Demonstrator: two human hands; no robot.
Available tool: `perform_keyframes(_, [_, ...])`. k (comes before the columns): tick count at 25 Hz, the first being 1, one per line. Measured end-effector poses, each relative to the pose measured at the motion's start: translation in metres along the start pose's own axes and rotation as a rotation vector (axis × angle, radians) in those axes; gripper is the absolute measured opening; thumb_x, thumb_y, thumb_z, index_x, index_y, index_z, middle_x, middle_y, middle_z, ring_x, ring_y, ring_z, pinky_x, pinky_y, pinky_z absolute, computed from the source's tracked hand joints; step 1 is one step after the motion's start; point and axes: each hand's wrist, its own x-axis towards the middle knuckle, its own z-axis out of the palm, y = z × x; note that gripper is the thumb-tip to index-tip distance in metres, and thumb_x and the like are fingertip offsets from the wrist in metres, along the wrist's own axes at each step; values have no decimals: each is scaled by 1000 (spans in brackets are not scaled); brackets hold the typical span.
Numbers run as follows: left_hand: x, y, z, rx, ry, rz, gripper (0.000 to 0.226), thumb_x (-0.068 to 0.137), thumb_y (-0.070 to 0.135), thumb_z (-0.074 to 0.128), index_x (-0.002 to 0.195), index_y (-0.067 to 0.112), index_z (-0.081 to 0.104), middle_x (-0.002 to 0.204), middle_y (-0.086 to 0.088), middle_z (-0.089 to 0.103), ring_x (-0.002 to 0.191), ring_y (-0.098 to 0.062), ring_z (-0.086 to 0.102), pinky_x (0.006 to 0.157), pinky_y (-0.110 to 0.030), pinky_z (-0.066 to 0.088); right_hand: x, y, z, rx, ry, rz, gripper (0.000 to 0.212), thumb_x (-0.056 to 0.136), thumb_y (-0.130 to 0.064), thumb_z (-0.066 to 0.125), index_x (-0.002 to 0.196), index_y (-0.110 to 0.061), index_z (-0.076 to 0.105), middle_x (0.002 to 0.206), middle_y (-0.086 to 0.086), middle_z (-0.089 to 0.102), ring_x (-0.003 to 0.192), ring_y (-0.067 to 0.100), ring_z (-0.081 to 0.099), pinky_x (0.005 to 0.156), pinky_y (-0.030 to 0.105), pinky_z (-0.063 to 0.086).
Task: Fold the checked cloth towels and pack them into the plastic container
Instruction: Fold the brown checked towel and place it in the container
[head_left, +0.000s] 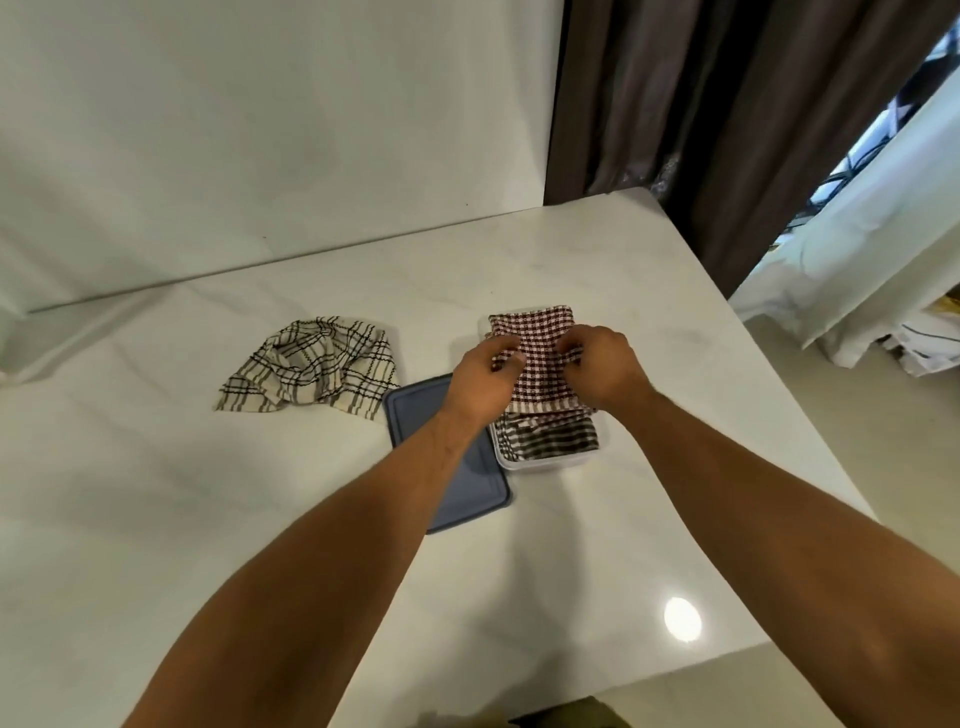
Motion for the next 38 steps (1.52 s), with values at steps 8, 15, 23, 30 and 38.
perform_keyframes(8, [15,3,6,1039,-87,159,22,87,13,58,108,12,66,109,-12,63,98,-29,61,76,-37,51,7,-4,24,-305,-190,-119,31,90,-11,51,120,-6,57,118,18,56,101,37,61,86,41,50])
perform_keyframes(15, [10,-12,9,1399,48,459,39,76,27,62,112,13,62,123,-12,52,112,-28,48,92,-43,41,10,-8,47,-465,-82,-275,37,88,-16,57,125,-10,55,129,14,47,117,32,51,87,44,55])
perform_keyframes(23, [13,-6,25,1727,-137,406,63,92,46,44,147,16,42,160,-19,22,150,-35,6,113,-64,-16,14,-2,49,-690,-310,-237,69,93,-22,57,152,-2,27,160,22,18,147,35,24,107,45,42])
perform_keyframes(30, [22,-9,25,1825,-224,259,63,96,45,36,147,10,42,151,-17,40,145,-34,25,116,-57,-11,19,-13,48,-537,-309,39,71,93,-10,50,152,10,14,152,27,31,126,41,50,96,49,49])
perform_keyframes(38, [24,-18,23,1606,-216,267,72,95,51,28,154,10,25,160,-20,19,149,-35,13,115,-65,-7,21,-21,34,-592,-77,-93,35,94,-14,54,128,-4,57,134,13,46,118,30,50,82,43,56])
